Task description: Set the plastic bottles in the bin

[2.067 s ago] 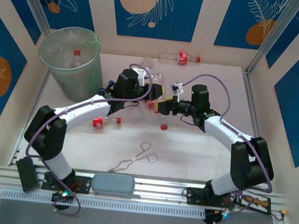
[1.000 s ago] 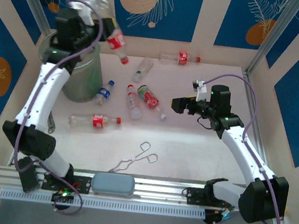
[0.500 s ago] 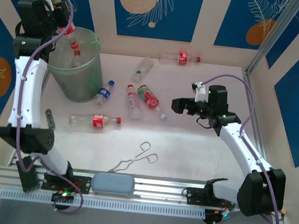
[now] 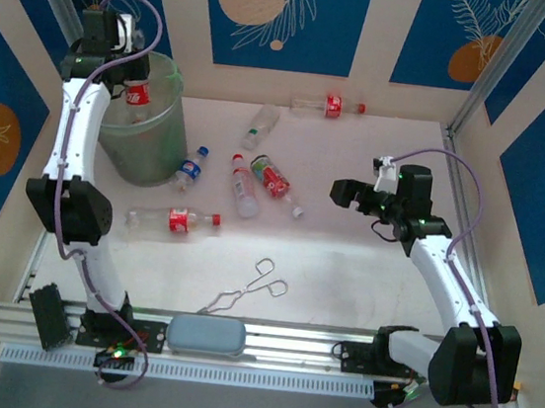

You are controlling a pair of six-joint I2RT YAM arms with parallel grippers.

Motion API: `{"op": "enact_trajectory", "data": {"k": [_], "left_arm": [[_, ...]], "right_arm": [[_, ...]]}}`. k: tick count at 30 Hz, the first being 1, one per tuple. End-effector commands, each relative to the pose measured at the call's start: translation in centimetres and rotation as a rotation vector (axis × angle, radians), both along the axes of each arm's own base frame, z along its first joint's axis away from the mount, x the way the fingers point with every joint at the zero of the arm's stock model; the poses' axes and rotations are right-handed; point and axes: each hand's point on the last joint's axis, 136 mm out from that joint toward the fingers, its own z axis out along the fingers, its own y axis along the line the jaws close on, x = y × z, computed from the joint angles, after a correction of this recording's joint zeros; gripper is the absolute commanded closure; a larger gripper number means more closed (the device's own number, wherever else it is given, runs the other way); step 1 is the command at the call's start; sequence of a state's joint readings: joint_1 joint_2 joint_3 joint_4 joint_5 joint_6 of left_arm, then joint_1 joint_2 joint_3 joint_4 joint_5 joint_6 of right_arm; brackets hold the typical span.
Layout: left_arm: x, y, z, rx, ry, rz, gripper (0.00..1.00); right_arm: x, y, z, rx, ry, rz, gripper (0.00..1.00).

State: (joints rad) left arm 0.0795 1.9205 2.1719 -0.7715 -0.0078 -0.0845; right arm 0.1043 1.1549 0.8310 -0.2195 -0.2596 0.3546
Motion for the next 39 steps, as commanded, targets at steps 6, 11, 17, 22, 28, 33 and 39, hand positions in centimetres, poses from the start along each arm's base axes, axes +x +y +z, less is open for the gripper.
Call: {"op": "enact_trajectory", "data": {"k": [6,11,17,22,28,33,39], "left_arm": [[-1.0,-1.0,-4.7,-0.010,0.111,-0.100,1.00],[-1.7,-1.6,-8.3,-0.033,0.186,-0.131,1.00],[-2.1,-2.2,-11.5,-0.077,0.220,-0.138,1.00],[-2.4,-2.4,-13.7,-0.097,0.252,-0.139,1.00],[-1.9,-2.4,-13.4,-0.099,0.243,-0.143,0.68],[-1.7,-2.2,-11.6,-0.080,0.207,-0.139,0.30],[-2.1,-1.5,-6.1,-0.025,0.100,-0.117,0.15]], "right_arm": [[-0.8,-0.1,0.6,0.047,0.001,0.002,0.01],[-0.9,-0.3,1.7,0.078,-0.021,-0.022,0.01],[-0.5,0.0,2.8,0.119,-0.051,-0.023,0.01],[0.7,-0.5,3.2,0.152,-0.050,-0.067,0.01],[3.7,-0.8,3.2,0.190,0.045,-0.133,0.01],[7.8,-2.3,2.5,0.219,0.103,-0.274,0.02],[15.9,-7.1,1.2,0.194,0.097,-0.526,0.10]]}}
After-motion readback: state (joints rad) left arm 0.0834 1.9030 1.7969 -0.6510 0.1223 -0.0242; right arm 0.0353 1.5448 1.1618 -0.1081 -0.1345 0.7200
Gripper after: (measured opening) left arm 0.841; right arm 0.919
